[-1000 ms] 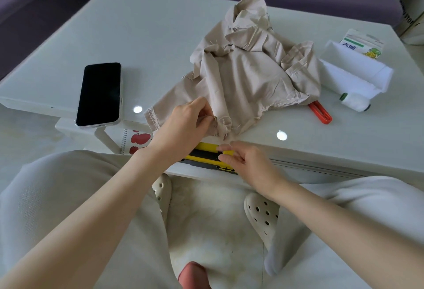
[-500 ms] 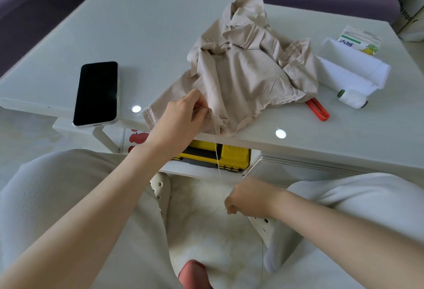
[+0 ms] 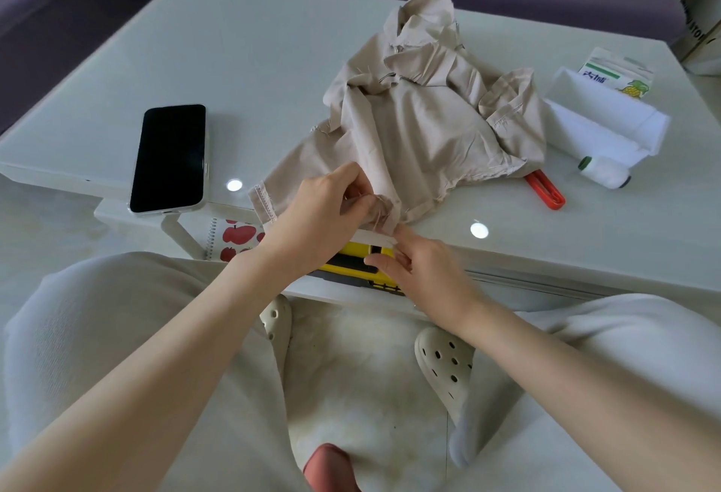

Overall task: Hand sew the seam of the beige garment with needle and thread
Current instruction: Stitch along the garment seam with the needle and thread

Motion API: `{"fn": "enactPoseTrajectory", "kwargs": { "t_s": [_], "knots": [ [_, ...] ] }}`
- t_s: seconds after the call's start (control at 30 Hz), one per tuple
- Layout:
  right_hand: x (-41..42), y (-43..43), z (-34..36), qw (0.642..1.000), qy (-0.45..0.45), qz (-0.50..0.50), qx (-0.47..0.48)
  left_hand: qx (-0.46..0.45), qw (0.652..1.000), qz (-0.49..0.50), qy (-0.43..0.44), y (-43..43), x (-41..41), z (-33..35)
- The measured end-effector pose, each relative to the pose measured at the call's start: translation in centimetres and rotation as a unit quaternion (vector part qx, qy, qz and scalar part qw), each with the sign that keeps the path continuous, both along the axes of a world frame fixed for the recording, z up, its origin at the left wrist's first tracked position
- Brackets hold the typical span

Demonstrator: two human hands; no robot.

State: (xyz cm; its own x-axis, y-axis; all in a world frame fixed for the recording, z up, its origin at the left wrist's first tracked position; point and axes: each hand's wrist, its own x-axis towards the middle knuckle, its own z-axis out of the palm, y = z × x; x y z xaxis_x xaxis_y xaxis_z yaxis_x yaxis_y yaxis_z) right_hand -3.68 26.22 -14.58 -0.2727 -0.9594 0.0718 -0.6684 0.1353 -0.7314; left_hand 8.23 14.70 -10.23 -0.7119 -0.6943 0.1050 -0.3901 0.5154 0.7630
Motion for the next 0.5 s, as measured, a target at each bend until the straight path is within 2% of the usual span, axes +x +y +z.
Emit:
{"fn": "enactPoseTrajectory", "kwargs": {
  "t_s": [0.27, 0.4, 0.5],
  "knots": [
    [-0.1, -1.1, 0.5, 0.982, -0.152, -0.090, -0.068, 0.057, 0.998, -0.015, 0.023, 0.2, -0.2, 0.4],
    [-0.1, -1.0, 0.9, 0.990, -0.098, -0.067, -0.079, 0.035, 0.999, 0.014, 0.018, -0.2, -0.5, 0.2],
    [0.1, -0.1, 0.3, 0.999, -0.016, 0.013, -0.032, 0.021, 0.999, 0.038, 0.022, -0.5, -0.6, 0.0]
  ]
}}
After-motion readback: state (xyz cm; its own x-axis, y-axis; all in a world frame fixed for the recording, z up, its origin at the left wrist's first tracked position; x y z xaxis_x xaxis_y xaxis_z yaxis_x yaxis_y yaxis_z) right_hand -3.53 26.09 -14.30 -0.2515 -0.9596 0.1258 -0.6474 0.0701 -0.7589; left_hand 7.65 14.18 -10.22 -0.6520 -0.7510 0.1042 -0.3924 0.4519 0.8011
